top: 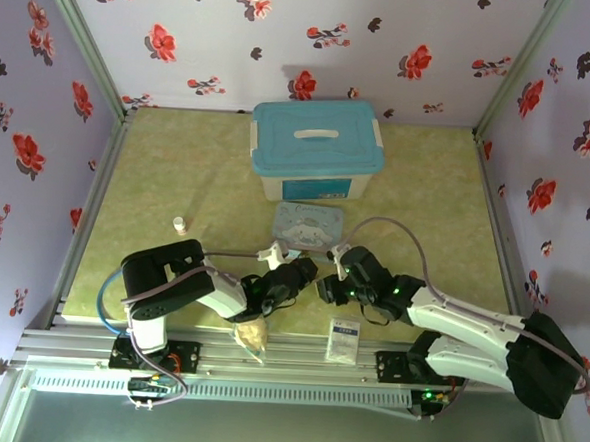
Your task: Unlock the padlock with the key
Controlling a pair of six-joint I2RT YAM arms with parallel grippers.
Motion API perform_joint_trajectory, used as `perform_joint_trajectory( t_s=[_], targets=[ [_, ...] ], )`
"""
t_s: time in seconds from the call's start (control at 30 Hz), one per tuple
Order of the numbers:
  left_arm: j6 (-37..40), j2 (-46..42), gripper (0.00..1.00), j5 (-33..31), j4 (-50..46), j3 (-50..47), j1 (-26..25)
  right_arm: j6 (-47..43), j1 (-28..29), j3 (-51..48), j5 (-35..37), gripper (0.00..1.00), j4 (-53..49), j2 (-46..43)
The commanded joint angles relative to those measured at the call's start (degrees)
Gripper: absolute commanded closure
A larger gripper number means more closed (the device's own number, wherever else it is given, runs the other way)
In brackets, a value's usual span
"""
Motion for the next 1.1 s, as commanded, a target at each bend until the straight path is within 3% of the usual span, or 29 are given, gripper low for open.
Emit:
perform_joint_trajectory(
  t_s=[0.0, 0.43, 0.63, 0.73, 0.97, 1.07],
  targets=[
    [1.02, -1.5, 1.0, 0.55, -0.51, 1.59, 0.49, -2.89, 2.38, -1.66, 6.18, 0.62, 4.79, 1.1],
    [0.69, -2.4, 1.0, 1.19, 0.36, 1.72, 0.49, -5.49, 5.81, -3.12, 9.21, 0.64, 14.01, 8.66],
    [-0.4, -1.88, 1.0, 2.6, 1.64, 1.86, 0.4, -8.77, 8.51, -1.95, 18.59, 0.7, 15.75, 11.79],
    [-0.52, -1.96, 1.0, 3.12, 1.84, 1.89, 0.4, -10.14, 10.19, -0.49, 21.83, 0.78, 17.01, 15.56],
    [-0.86, -0.86, 1.0, 4.25, 2.32, 1.57, 0.32, -8.26, 9.85, -1.6, 19.83, 0.88, 19.67, 14.98],
    [-1.44, -0.38, 1.0, 4.28, 2.68, 0.7, 0.34, -6.45, 6.33, -3.97, 10.41, 0.89, 23.13, 12.31]
  ],
)
